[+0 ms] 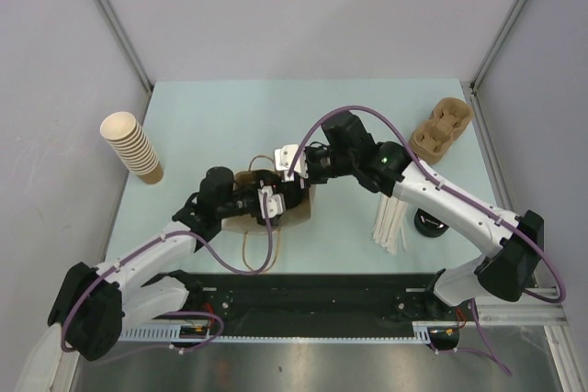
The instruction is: Pack the takeout coffee
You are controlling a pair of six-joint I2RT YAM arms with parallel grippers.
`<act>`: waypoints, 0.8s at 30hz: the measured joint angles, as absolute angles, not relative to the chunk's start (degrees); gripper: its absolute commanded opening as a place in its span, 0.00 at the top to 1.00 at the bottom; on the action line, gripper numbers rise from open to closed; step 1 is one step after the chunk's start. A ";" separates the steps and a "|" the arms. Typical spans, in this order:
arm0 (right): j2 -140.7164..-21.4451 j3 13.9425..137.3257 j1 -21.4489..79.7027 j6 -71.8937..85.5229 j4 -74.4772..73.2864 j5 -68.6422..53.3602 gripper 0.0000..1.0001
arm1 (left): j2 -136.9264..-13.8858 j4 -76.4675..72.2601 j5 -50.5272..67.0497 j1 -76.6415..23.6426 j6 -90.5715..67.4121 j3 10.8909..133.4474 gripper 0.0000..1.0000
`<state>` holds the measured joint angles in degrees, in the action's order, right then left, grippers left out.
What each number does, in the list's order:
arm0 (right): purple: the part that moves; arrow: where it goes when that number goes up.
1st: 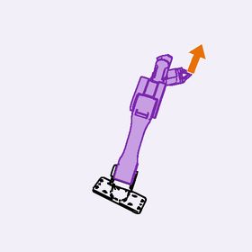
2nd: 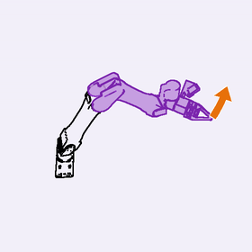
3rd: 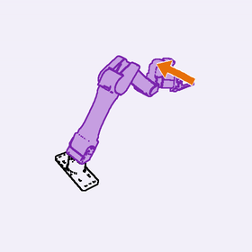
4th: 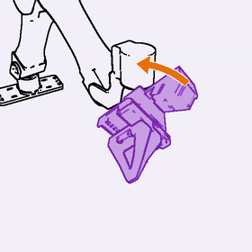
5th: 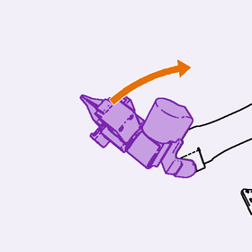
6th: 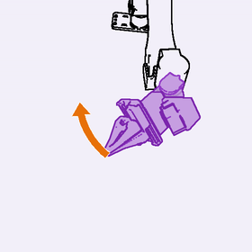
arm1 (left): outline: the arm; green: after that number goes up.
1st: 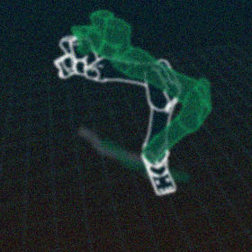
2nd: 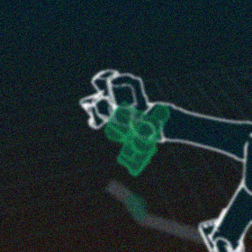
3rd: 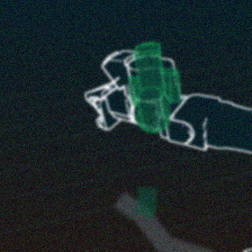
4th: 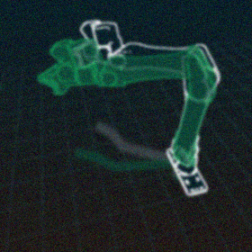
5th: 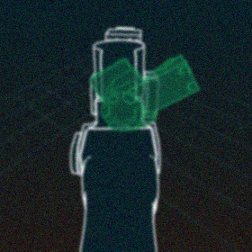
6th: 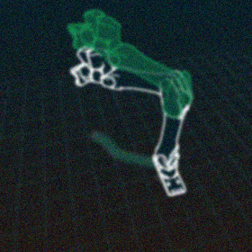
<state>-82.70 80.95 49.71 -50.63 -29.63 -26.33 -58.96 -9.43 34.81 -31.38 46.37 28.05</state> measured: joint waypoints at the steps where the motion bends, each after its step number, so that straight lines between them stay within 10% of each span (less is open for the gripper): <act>1: -82.70 80.79 49.71 -50.52 -29.47 -26.26 1.00 | -59.44 -10.07 34.76 -31.40 46.11 28.05 1.00; 24: -81.41 79.50 49.52 -48.90 -27.64 -26.46 1.00 | -51.22 -20.71 31.64 -32.16 36.42 20.95 1.00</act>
